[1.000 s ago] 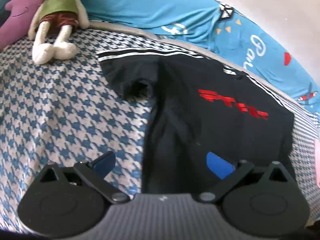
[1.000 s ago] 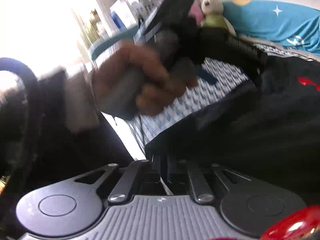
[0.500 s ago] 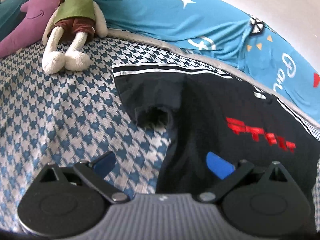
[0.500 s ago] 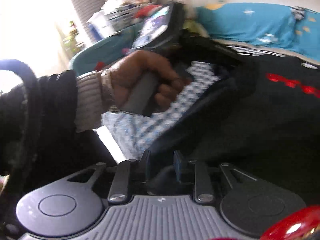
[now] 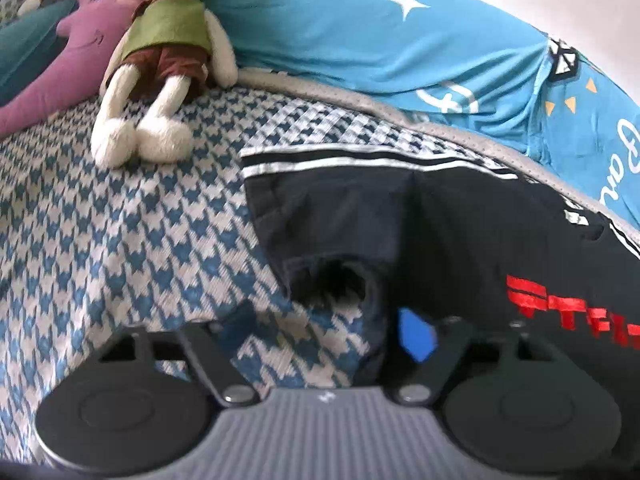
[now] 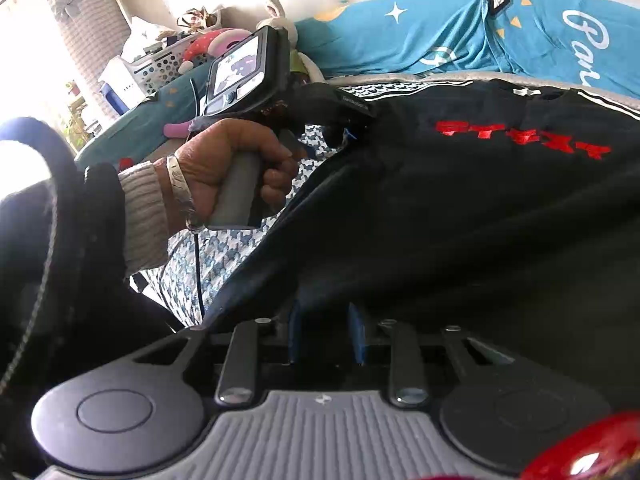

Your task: Fold clothes

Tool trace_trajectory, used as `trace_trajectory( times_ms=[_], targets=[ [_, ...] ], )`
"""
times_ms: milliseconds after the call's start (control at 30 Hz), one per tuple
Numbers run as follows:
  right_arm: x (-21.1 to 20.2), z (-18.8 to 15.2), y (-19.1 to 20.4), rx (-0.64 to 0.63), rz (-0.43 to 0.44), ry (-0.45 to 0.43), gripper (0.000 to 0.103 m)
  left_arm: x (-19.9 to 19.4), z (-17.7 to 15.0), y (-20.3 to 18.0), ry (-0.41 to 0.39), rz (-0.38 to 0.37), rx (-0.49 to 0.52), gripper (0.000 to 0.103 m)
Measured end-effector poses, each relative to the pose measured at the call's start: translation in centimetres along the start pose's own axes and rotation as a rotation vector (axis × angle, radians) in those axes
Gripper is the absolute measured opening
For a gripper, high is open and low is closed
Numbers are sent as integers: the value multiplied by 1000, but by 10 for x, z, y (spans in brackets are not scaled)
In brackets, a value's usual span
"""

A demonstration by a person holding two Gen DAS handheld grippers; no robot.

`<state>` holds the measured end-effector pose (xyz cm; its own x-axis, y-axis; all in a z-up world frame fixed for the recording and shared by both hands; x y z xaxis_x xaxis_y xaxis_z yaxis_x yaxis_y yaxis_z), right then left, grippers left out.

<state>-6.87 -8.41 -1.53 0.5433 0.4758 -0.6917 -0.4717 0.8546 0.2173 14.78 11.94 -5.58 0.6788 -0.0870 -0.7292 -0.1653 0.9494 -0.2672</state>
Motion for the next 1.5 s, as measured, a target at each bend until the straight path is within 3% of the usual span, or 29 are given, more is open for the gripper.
trace_trajectory(
  times_ms=[100,167,300,567,633,700,833,967,1133,1233,1500],
  targets=[
    [-3,-3,-3,9,-13,1,27,-3,4,-6,-22,-17,7,28],
    [-4,-5,-6,16,-23,2,27,-10,7,-10,-51,4,25,23],
    [-7,-9,-12,30,-44,5,27,-24,18,-12,-121,70,65,23],
    [-27,-12,-37,76,-131,-42,27,-17,17,10,-108,192,75,23],
    [-36,-15,-51,114,-180,-58,27,-13,16,10,-95,211,86,28],
    [-47,-20,-68,158,-239,-72,27,-8,10,15,-58,254,76,47],
    [-72,-36,-103,271,-368,-94,27,-21,8,7,-55,185,43,50],
    [-96,-52,-137,401,-502,-110,27,-47,5,-10,-112,182,98,80],
    [-115,-73,-167,553,-621,-119,27,-71,-3,-26,-133,126,127,83],
    [-121,-80,-170,595,-625,-120,39,-82,-13,-34,-131,101,142,83],
    [-104,-87,-173,633,-598,-75,40,-98,-49,-50,-95,53,168,84]
  ],
)
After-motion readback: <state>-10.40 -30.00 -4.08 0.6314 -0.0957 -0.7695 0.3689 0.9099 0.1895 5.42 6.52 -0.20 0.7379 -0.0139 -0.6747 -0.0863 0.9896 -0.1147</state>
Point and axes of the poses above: each gripper's, at about its wrist camera, not at the fingertips, and x roughly the way its jaws point, y to its left, z to its top, the point moved 7 cm from there along x, roughly the way its jaws point, and after that the axes turned 9 degrees about -z, right-handed, at the moved point
